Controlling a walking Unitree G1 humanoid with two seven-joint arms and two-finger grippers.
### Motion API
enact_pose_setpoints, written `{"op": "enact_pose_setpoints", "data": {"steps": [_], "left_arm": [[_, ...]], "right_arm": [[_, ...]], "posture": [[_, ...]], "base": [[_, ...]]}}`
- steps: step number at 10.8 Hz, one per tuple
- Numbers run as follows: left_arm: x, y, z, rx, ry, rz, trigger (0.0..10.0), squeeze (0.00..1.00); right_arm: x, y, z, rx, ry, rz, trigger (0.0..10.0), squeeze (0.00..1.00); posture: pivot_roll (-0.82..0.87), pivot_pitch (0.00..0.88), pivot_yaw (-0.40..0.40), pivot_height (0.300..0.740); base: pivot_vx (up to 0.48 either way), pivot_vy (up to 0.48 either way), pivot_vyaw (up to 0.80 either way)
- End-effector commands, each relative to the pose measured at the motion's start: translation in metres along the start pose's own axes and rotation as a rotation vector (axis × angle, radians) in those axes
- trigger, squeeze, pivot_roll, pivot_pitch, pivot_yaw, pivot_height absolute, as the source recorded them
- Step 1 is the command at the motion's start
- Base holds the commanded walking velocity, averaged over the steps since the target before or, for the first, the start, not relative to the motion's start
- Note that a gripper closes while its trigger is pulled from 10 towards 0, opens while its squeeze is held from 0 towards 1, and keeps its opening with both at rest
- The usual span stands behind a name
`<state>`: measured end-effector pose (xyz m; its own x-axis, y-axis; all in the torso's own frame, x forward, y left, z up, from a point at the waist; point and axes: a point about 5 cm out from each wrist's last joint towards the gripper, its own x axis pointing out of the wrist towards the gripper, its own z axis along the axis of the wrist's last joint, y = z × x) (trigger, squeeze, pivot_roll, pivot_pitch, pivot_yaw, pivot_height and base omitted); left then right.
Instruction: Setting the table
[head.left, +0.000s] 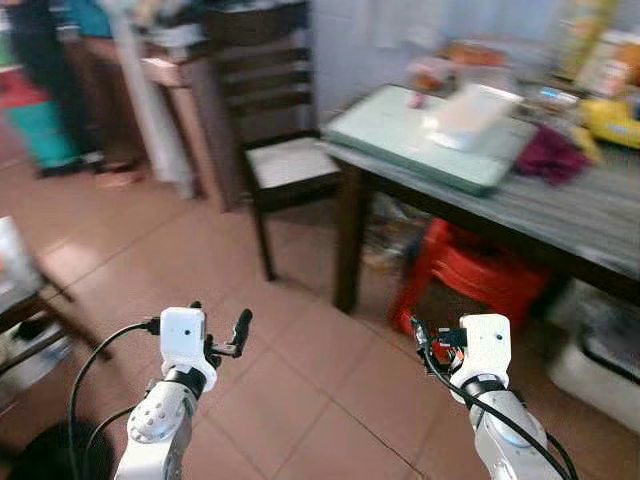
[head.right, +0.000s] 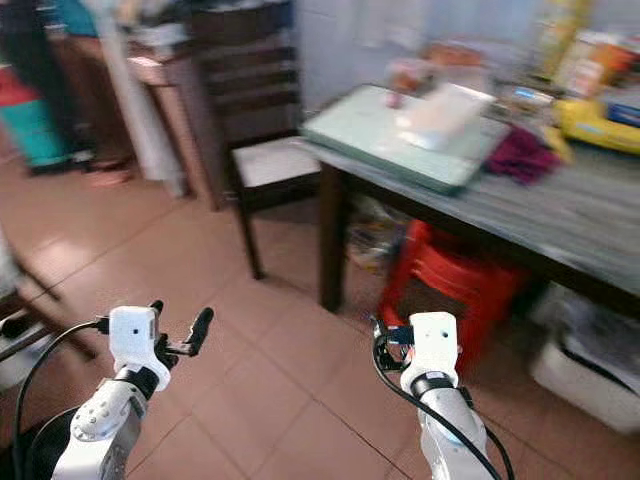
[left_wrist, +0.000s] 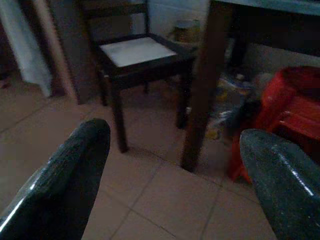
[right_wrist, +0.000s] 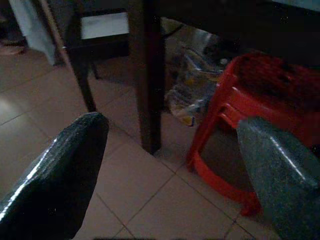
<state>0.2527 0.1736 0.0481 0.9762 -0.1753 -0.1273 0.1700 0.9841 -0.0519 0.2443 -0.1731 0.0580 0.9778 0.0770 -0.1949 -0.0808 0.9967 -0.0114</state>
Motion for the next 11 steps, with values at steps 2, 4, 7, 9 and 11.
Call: {"op": "enact_pose_setpoints", "data": {"steps": [2, 4, 7, 9, 11], "left_arm": [[-0.0014, 0.0014, -0.0017, 0.008, 0.010, -0.016, 10.0, 0.00], [-0.0010, -0.0011, -0.0027, 0.006, 0.014, -0.031, 10.0, 0.00], [-0.0001, -0.0041, -0.0053, -0.007, 0.016, -0.046, 10.0, 0.00], [0.0010, -0.0046, -0.0070, -0.010, 0.014, -0.045, 10.0, 0.00], [0.0022, 0.0005, -0.0088, 0.020, 0.025, 0.015, 10.0, 0.00]], "right_arm": [[-0.0019, -0.0009, -0.0033, -0.001, 0.016, -0.009, 10.0, 0.00], [-0.0026, -0.0019, -0.0040, -0.006, 0.019, -0.006, 10.0, 0.00], [-0.0028, -0.0034, -0.0031, -0.015, 0.017, -0.003, 10.0, 0.00], [-0.0023, -0.0045, 0.0007, -0.013, -0.001, -0.007, 10.0, 0.00], [-0.0027, -0.0020, 0.0033, -0.019, -0.017, 0.000, 10.0, 0.00]], "posture": [[-0.19, 0.054, 0.059, 0.740], [-0.19, 0.052, 0.055, 0.740], [-0.20, 0.047, 0.049, 0.740], [-0.20, 0.048, 0.050, 0.740], [-0.20, 0.051, 0.050, 0.740]], "base": [[0.000, 0.000, -0.79], [0.279, 0.000, -0.80], [0.299, 0.000, -0.79], [0.309, 0.000, -0.68], [0.000, 0.000, 0.00]]}}
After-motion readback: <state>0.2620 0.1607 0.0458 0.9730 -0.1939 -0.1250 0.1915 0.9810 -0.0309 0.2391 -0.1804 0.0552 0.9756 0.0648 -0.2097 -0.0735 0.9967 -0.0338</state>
